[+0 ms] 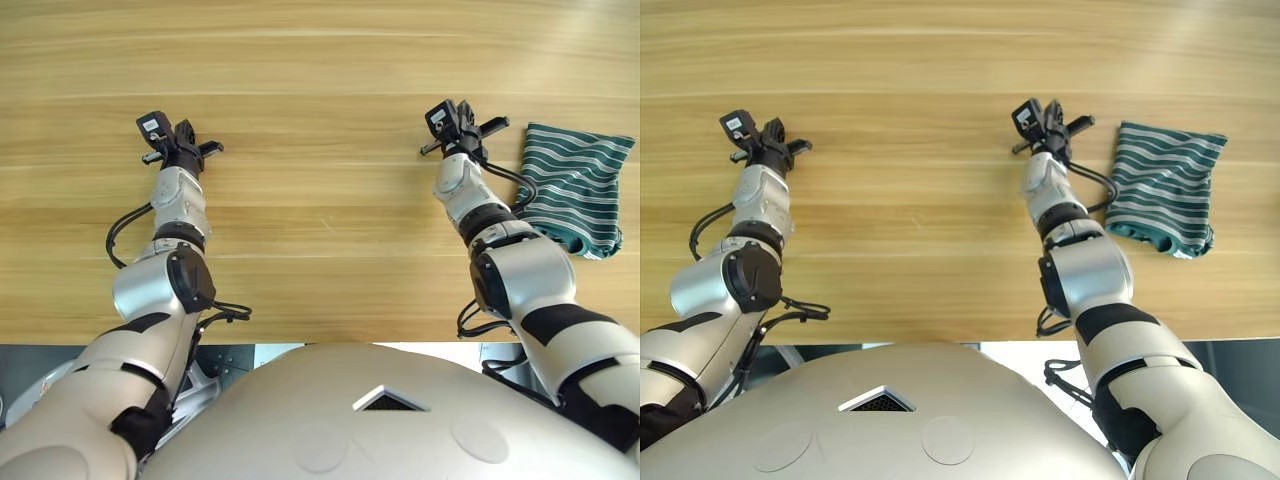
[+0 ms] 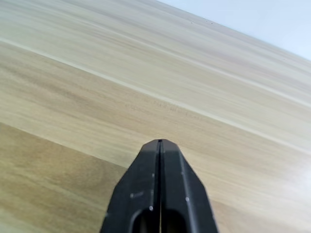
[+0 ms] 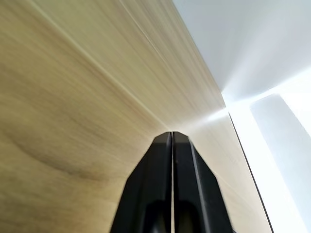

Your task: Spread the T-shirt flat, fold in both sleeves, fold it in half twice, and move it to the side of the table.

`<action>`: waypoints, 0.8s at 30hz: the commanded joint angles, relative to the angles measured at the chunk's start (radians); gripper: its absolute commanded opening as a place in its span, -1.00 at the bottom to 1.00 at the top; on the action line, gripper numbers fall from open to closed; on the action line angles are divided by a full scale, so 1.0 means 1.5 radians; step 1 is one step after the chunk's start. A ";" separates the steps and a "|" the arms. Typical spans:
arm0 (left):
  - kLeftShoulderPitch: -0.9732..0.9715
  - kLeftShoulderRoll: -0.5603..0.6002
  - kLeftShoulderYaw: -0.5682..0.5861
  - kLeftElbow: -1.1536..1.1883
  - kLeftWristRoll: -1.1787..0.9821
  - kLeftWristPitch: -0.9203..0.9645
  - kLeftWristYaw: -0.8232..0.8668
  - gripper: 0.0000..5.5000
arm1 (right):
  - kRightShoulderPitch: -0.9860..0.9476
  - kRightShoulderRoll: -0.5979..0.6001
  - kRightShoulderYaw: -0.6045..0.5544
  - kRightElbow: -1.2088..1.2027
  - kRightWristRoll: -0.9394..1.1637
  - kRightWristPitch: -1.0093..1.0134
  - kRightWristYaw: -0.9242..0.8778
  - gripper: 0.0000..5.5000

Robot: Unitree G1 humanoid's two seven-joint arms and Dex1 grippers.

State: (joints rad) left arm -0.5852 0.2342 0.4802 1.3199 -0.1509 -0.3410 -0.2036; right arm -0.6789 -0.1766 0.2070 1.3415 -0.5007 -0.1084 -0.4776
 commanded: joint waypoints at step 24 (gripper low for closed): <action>0.032 -0.013 0.002 0.027 0.002 0.047 0.008 -1.00 | 0.049 -0.001 -0.013 0.032 0.015 0.038 0.070 -0.99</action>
State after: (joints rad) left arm -0.5852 0.2343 0.4812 1.3199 -0.1511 -0.3402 -0.2044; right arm -0.6786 -0.1816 0.1939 1.3413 -0.4872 -0.1048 -0.4304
